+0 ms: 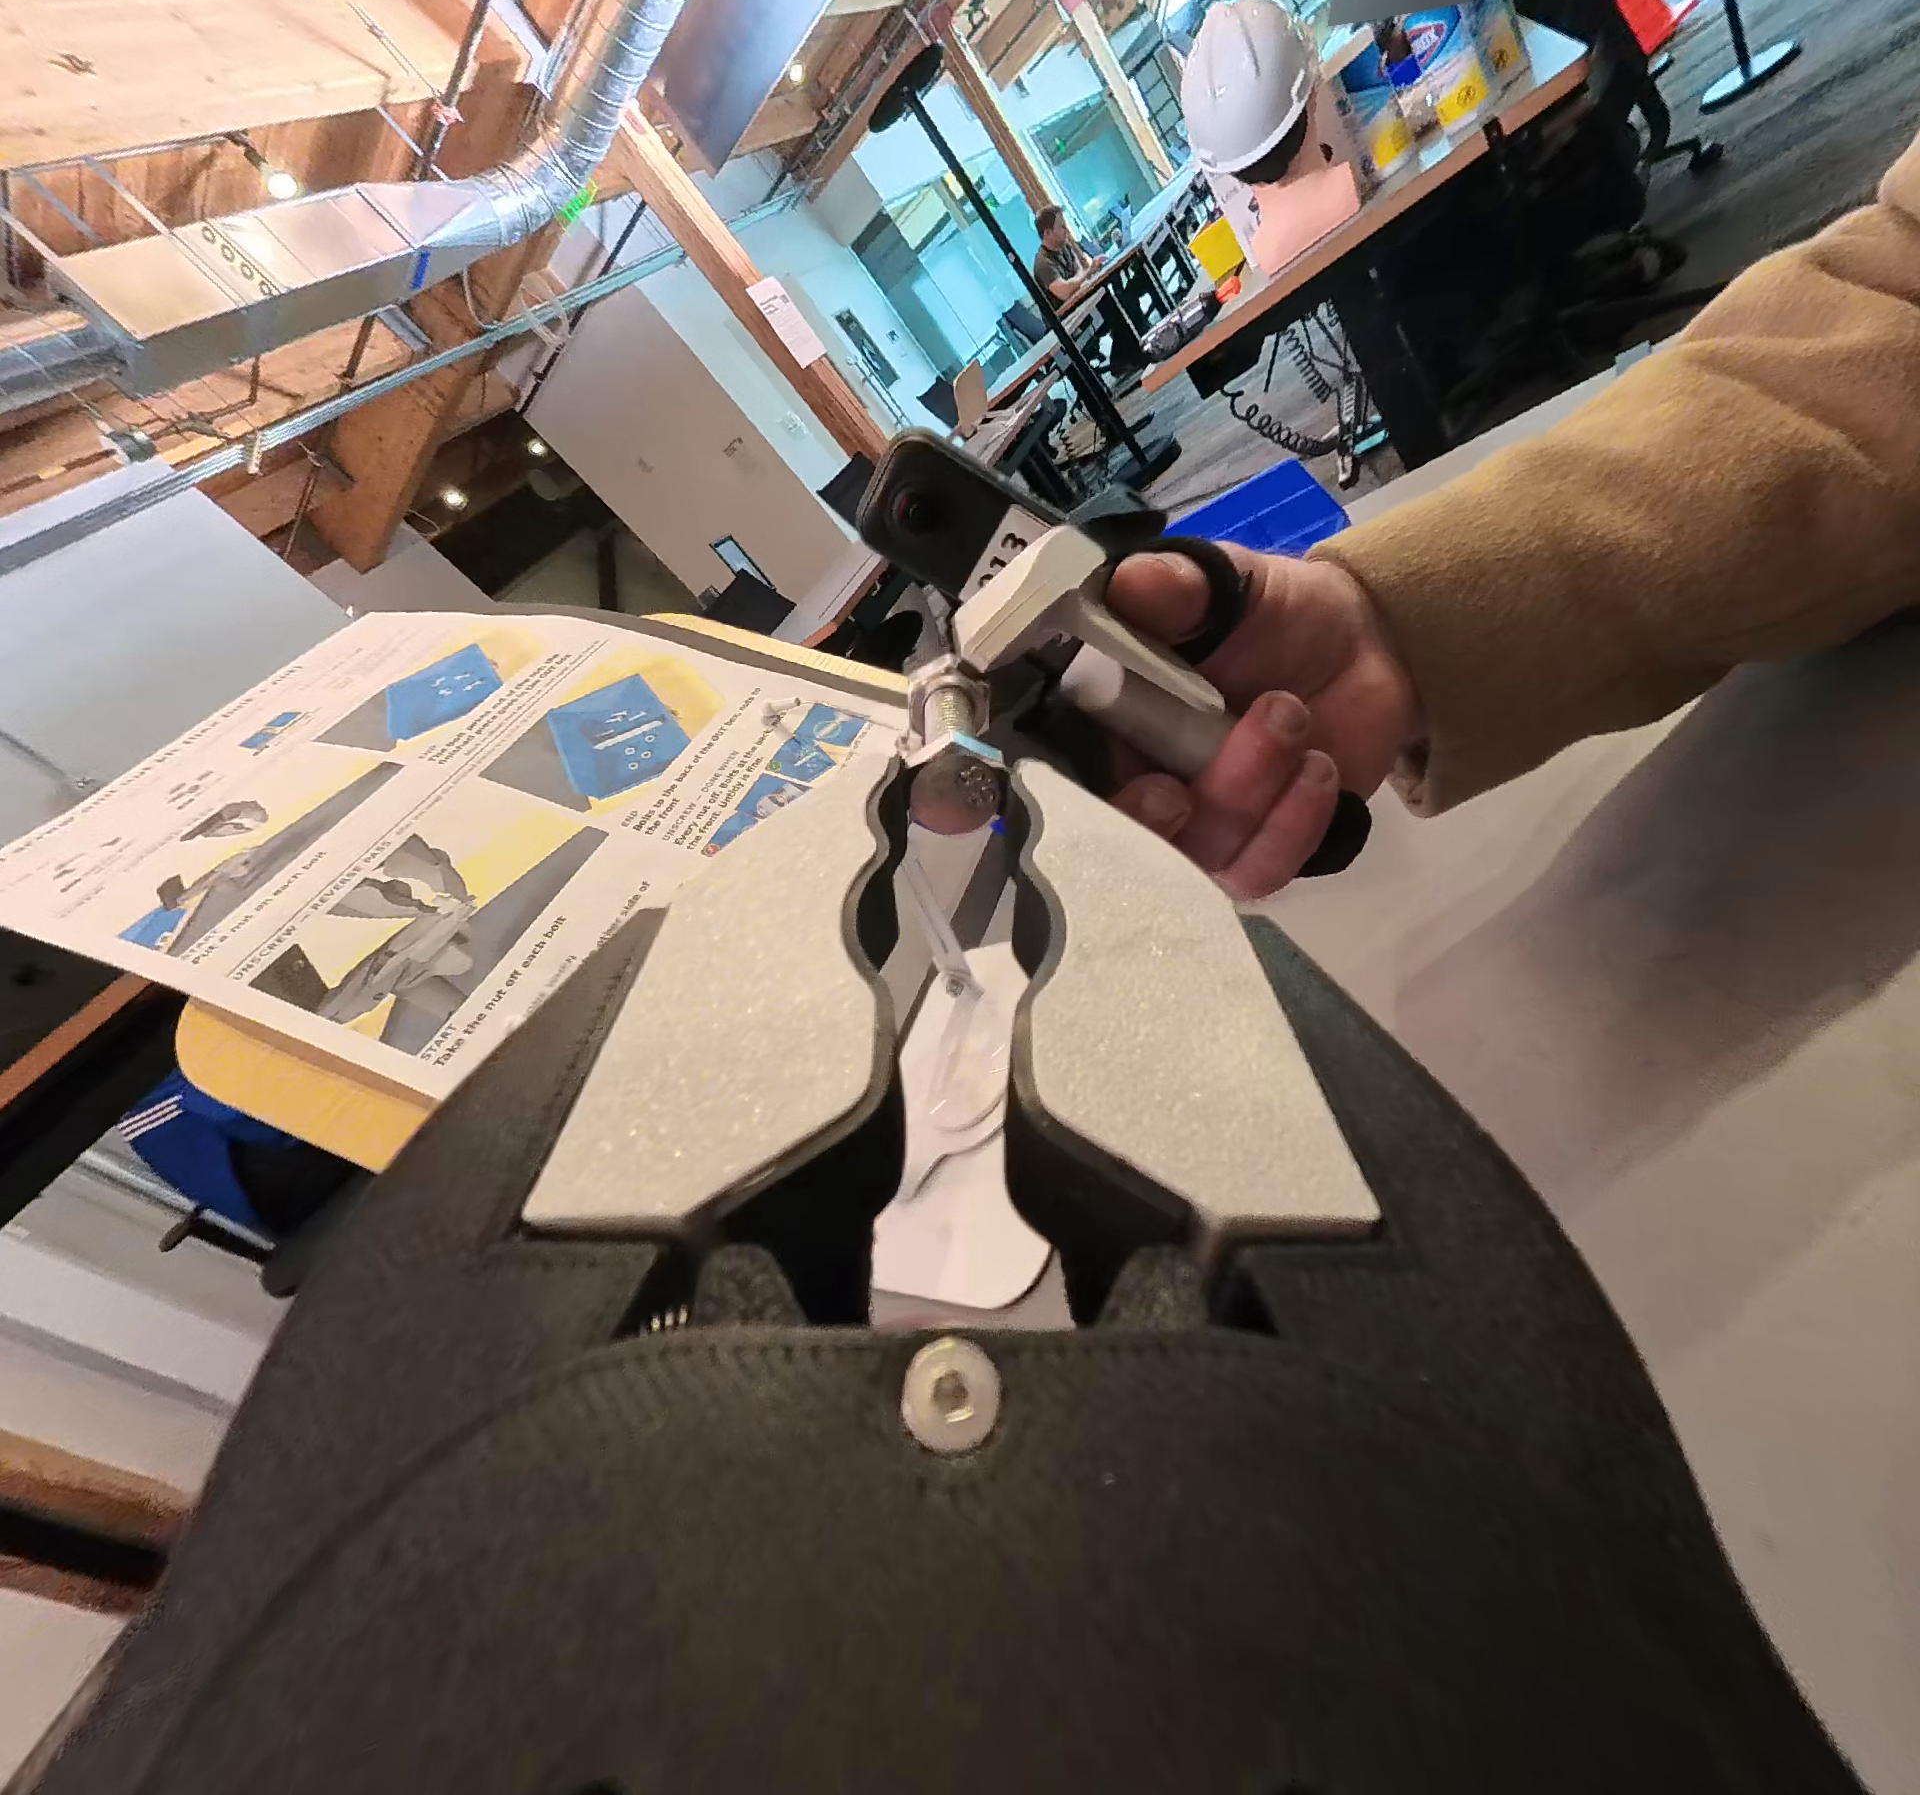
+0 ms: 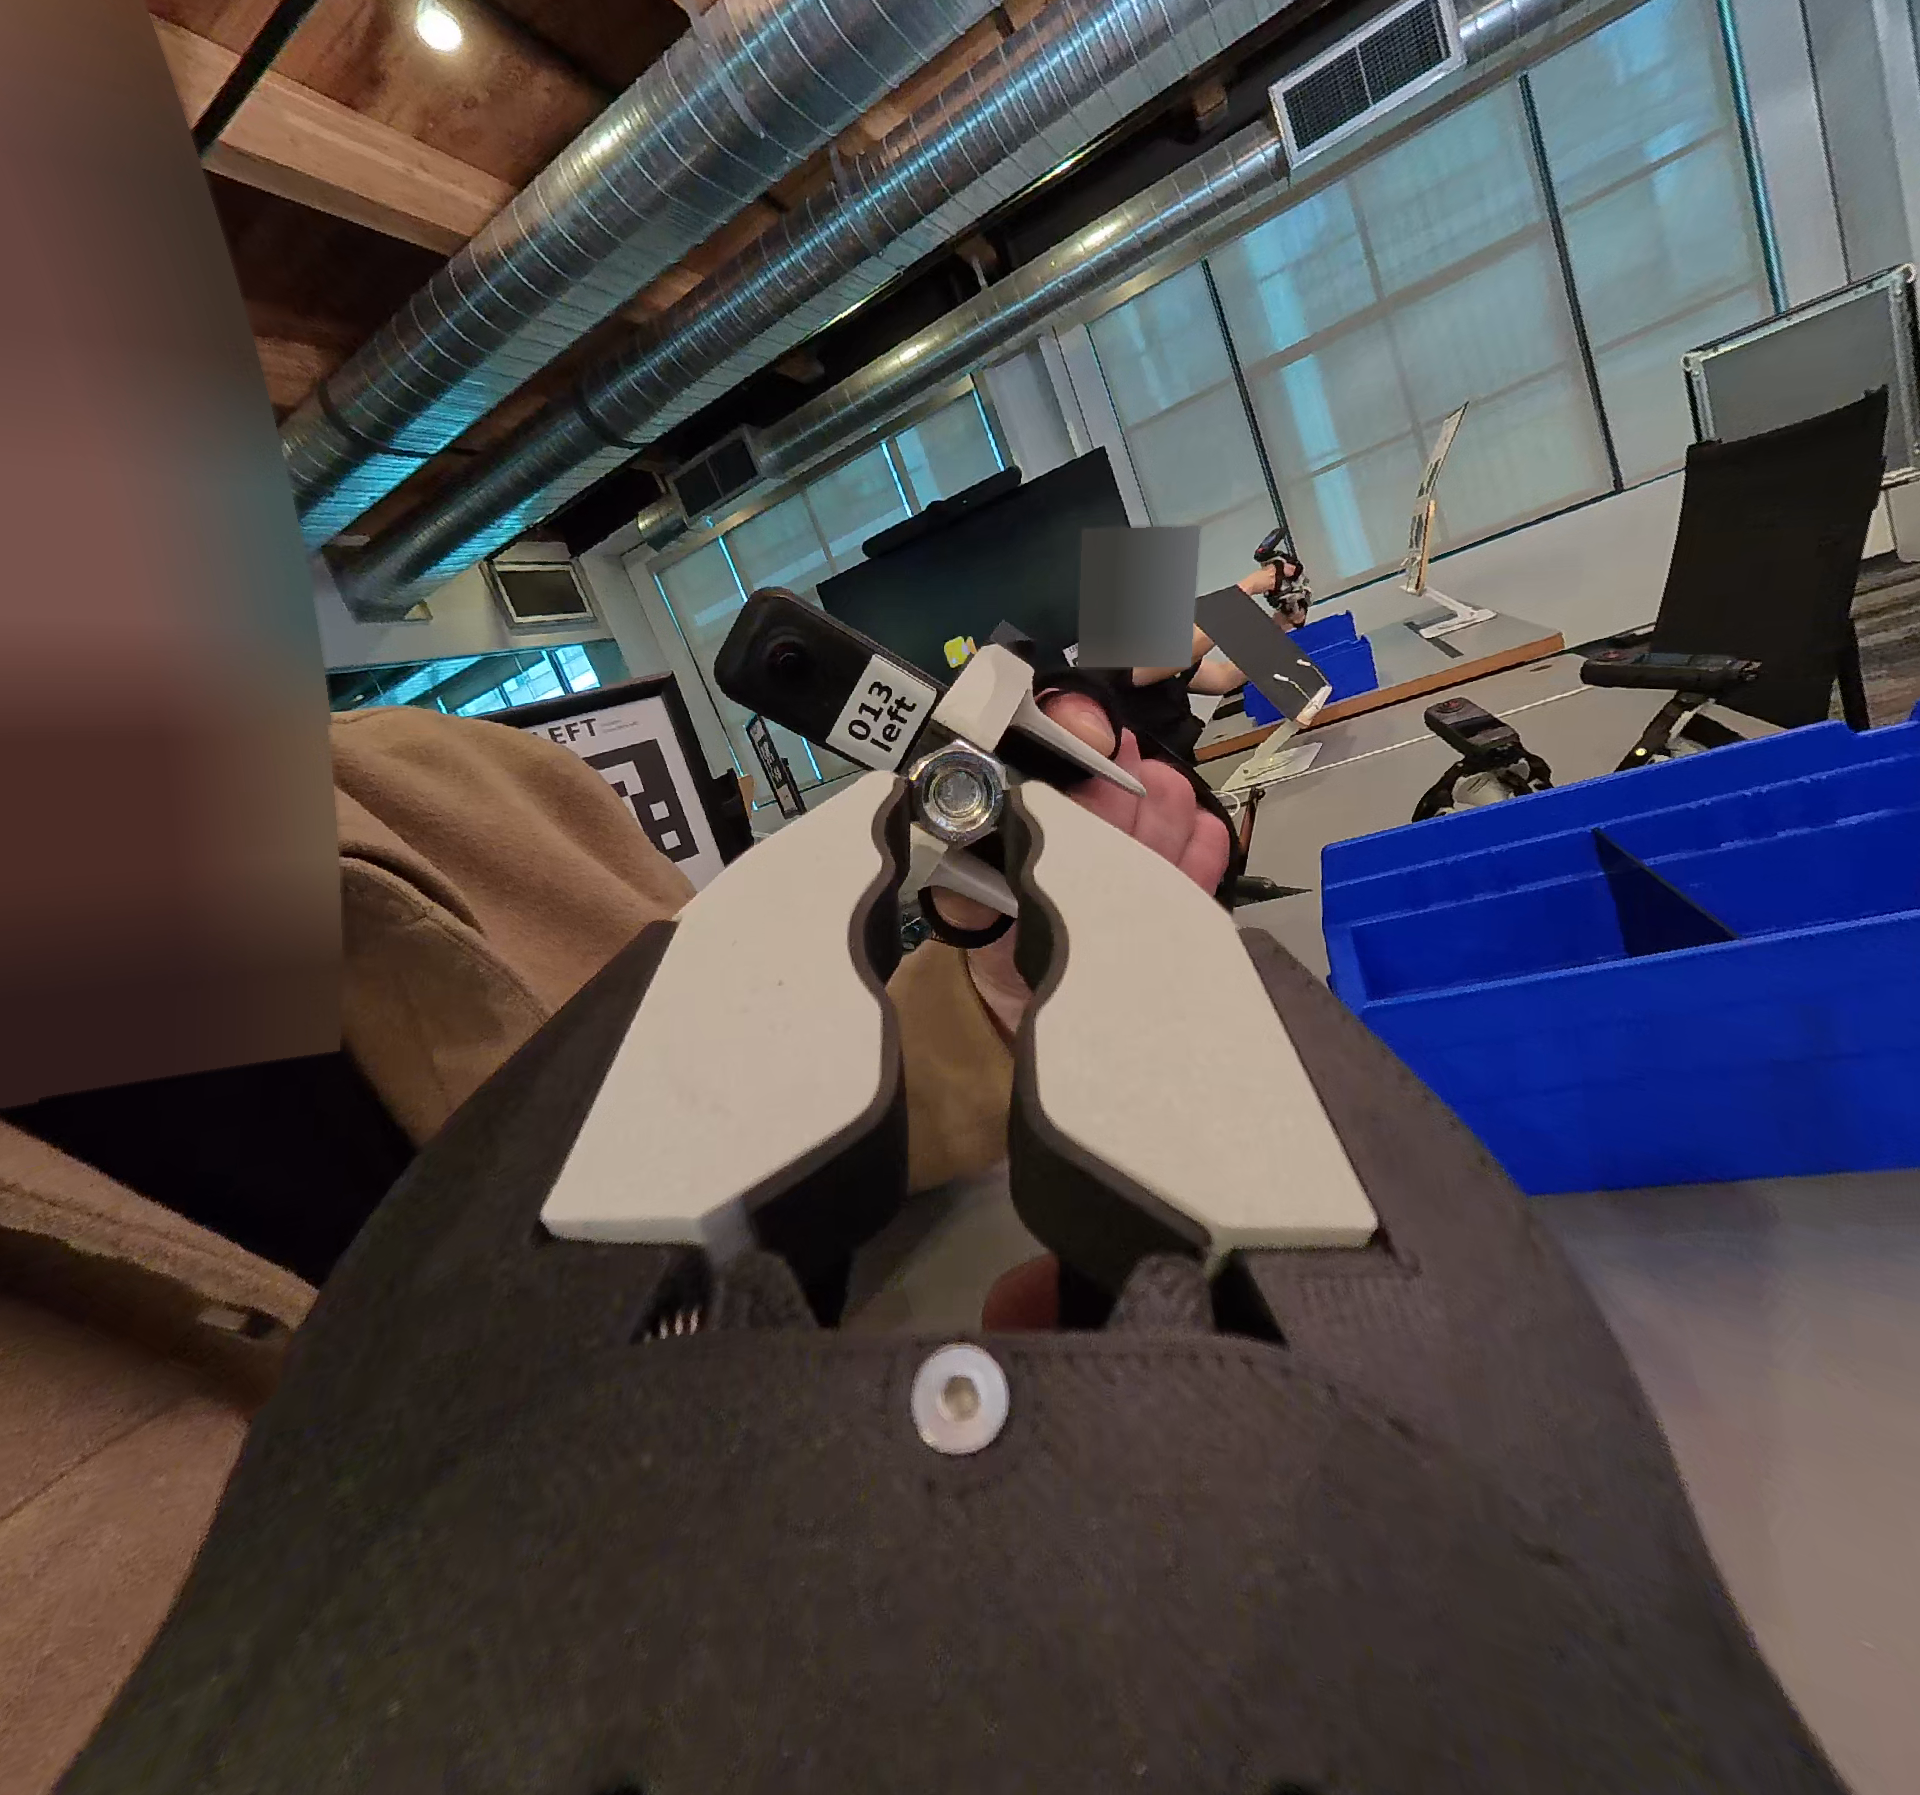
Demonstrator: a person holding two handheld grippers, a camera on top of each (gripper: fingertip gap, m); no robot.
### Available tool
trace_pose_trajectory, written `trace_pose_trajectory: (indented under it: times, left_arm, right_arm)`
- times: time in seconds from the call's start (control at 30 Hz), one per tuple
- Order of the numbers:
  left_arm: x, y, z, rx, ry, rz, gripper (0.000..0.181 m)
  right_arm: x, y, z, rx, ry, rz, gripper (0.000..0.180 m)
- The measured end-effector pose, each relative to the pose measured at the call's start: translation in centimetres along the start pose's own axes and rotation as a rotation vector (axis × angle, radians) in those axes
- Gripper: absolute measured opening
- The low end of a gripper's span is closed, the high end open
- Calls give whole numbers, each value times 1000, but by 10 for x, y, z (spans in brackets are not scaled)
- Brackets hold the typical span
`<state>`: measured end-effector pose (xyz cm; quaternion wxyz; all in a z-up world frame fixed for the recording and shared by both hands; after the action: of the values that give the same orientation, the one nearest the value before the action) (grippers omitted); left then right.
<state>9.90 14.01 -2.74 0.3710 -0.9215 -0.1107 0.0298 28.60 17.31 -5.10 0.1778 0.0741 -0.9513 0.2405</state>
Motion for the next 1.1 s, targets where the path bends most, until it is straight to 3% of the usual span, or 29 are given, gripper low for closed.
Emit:
trace_pose_trajectory:
  times: [0.8,1.1]
  left_arm:
    - [0,-2,2,-59,43,-1,16]
    - [0,-2,2,-113,85,15,16]
  right_arm:
    - [1,-3,0,-14,20,-3,21]
    - [-4,-7,-4,-114,17,3,44]
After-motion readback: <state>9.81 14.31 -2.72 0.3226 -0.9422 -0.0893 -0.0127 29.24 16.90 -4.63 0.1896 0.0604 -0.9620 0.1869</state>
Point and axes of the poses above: each gripper's, where its closed fingertips meet, x out along the fingers, z out of its underside, y = z × x across the jaws, the point moved 9 cm from there along -x, back along the fingers, and after that the axes turned 5 degrees about x, right-handed, at the moved point
